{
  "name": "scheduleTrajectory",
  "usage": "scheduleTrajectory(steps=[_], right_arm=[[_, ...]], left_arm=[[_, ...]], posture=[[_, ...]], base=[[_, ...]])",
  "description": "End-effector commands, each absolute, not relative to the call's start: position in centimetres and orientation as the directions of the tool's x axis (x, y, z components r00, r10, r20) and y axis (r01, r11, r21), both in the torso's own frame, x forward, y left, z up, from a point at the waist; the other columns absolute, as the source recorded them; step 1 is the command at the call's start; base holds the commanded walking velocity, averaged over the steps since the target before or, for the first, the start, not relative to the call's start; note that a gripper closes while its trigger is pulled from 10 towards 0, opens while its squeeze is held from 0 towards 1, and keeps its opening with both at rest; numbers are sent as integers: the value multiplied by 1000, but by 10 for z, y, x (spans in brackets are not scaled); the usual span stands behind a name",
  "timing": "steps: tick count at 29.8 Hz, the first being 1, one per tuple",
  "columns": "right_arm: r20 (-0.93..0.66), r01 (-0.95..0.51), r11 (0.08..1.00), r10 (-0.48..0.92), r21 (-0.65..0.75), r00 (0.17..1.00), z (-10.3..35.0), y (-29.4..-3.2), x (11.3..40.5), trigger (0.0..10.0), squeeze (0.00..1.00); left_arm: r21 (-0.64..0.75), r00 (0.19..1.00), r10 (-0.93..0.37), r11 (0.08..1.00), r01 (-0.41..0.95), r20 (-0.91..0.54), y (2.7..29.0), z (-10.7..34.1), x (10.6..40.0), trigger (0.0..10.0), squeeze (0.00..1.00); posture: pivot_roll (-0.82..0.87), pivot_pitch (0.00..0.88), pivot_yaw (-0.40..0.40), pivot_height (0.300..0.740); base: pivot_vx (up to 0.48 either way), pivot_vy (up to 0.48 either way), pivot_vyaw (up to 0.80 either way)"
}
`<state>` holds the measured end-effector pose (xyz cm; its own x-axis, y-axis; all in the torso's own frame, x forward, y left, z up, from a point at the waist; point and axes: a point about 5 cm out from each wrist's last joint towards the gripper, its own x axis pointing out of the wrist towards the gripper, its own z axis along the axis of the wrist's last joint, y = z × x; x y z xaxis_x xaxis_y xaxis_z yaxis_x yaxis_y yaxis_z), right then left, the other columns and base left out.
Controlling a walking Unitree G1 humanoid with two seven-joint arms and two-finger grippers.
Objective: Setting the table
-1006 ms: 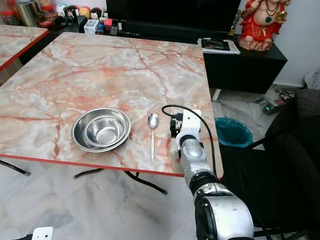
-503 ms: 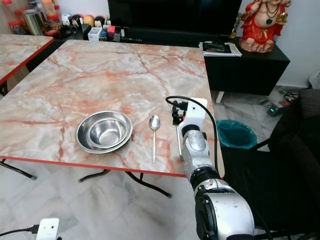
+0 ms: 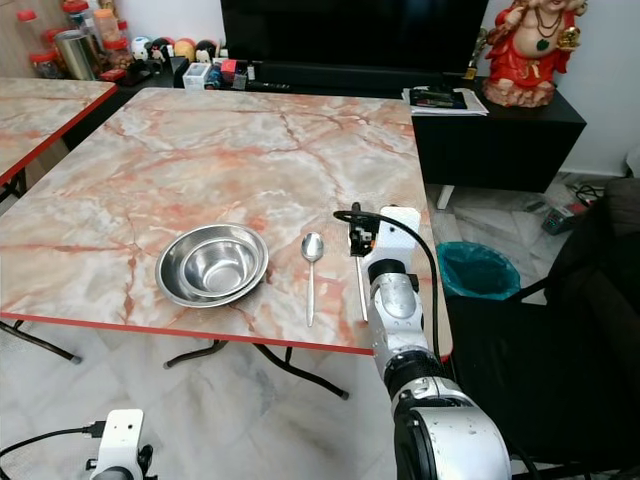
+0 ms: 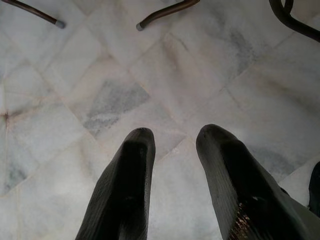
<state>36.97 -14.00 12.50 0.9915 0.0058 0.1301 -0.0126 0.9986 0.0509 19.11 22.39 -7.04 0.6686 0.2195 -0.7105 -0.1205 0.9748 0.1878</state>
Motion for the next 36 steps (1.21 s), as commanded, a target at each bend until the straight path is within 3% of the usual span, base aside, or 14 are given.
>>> scheduleTrajectory(steps=[1, 10, 36], right_arm=[[140, -4, 999, -2, 40, 990, 124, -142, 368, 10000, 0], [118, 19, 999, -24, 46, 993, 115, -144, 363, 10000, 0], [125, -18, 998, 11, 56, 992, 110, -122, 356, 10000, 0]], left_arm=[[185, 648, 200, 978, -92, -735, 220, -74, 187, 10000, 0], [157, 648, 181, 983, -96, -740, 215, -75, 188, 10000, 0], [172, 636, 187, 981, -85, -749, 219, -76, 184, 10000, 0]], posture=[[4, 0, 21, 740], [0, 0, 12, 740], [-12, 0, 38, 740]], base=[[0, 0, 0], [0, 62, 0], [0, 354, 0]])
